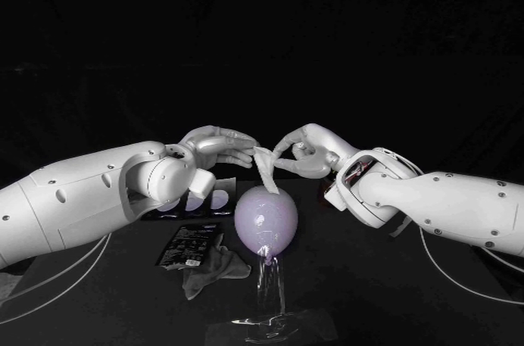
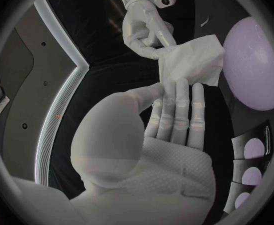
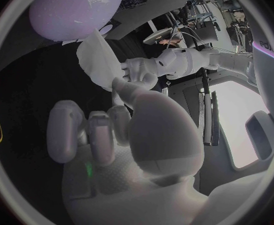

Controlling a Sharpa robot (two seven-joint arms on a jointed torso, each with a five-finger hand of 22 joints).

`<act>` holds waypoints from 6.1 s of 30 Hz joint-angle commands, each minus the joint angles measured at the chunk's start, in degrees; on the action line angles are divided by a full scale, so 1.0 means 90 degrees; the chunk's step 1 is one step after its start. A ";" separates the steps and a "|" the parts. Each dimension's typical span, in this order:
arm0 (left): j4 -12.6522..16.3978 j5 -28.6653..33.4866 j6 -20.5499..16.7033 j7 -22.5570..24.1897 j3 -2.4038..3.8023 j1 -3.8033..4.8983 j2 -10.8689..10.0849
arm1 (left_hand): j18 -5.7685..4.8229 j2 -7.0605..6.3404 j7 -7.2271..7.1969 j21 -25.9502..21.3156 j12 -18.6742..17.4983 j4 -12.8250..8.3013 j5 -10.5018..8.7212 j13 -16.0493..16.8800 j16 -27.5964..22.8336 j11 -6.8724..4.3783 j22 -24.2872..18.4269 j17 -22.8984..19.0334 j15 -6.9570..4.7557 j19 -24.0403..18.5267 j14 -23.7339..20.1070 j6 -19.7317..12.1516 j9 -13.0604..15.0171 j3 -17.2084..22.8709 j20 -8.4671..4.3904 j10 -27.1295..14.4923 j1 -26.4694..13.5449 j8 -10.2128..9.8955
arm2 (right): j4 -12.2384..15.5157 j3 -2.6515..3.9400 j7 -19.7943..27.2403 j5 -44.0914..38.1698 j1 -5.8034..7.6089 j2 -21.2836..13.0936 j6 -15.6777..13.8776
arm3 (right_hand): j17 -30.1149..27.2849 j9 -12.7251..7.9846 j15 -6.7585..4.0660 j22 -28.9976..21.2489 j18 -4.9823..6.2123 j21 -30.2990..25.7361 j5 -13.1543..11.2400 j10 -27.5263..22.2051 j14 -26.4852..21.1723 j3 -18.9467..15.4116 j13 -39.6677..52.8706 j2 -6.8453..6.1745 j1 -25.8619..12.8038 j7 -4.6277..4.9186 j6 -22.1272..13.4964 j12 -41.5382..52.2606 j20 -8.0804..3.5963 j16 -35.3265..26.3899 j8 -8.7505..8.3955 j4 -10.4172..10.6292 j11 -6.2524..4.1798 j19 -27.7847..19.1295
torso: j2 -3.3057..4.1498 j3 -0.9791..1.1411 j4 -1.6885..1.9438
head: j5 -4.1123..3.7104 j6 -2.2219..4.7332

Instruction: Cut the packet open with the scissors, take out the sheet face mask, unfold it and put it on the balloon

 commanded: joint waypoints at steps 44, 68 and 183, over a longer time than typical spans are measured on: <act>-0.0200 -0.0195 -0.0144 0.0139 -0.0003 0.0018 0.0202 | 0.0105 0.0014 0.0122 -0.0088 0.0026 0.0137 0.0036 -0.0082 0.0274 0.0080 -0.0055 0.0078 0.0035 -0.0061 -0.0086 -0.0170 0.1044 -0.0668 0.0097 -0.0328 0.0222 -0.0606 | -0.0067 0.0017 0.0232 0.1186 0.0044 0.0087 0.0066 | 0.1674 0.0026 -0.0062 0.1205 0.0030 -0.0072 0.0017 0.0047 0.0666 0.0063 0.0765 0.0016 -0.0024 -0.0022 0.0023 0.0057 -0.0061 0.0025 0.0058 -0.0008 -0.0009 -0.0022 | 0.0003 -0.0004 0.0001 | -0.0013 -0.0027; -0.0222 -0.0196 -0.0164 0.0150 -0.0004 0.0018 0.0202 | 0.0122 -0.0157 0.0209 -0.0301 -0.0119 0.0274 0.0037 -0.0217 0.0364 0.0166 -0.0220 0.0107 0.0090 0.0007 -0.0179 -0.0261 0.0682 -0.0745 0.0137 -0.0479 0.0205 -0.0912 | -0.0092 0.0018 0.0245 0.1218 0.0047 0.0114 0.0066 | 0.1674 0.0034 -0.0063 0.1204 0.0030 -0.0076 0.0017 0.0050 0.0666 0.0073 0.0771 0.0018 -0.0029 -0.0021 0.0013 0.0063 -0.0062 0.0025 0.0069 -0.0012 -0.0008 -0.0024 | 0.0002 0.0000 -0.0003 | -0.0011 -0.0015; -0.1472 -0.0766 0.1062 0.2305 -0.0080 -0.0303 0.0430 | -0.0070 -0.0393 0.0414 -0.3056 -0.1723 0.0490 0.0038 -0.1065 -0.2134 0.0596 -0.2511 -0.0869 0.0668 0.0663 -0.1034 -0.0765 -0.0652 -0.0475 0.0340 -0.0909 0.0995 -0.0734 | -0.0422 0.0184 -0.0314 -0.1350 0.0607 0.0179 0.3181 | 0.1674 0.0108 -0.0060 0.1216 0.0019 -0.0029 0.0017 0.0081 0.0666 0.0143 0.0830 -0.0012 -0.0061 -0.0021 -0.0047 0.0127 -0.0065 0.0025 0.0173 -0.0080 -0.0005 -0.0007 | 0.0004 -0.0001 -0.0003 | -0.0031 0.0280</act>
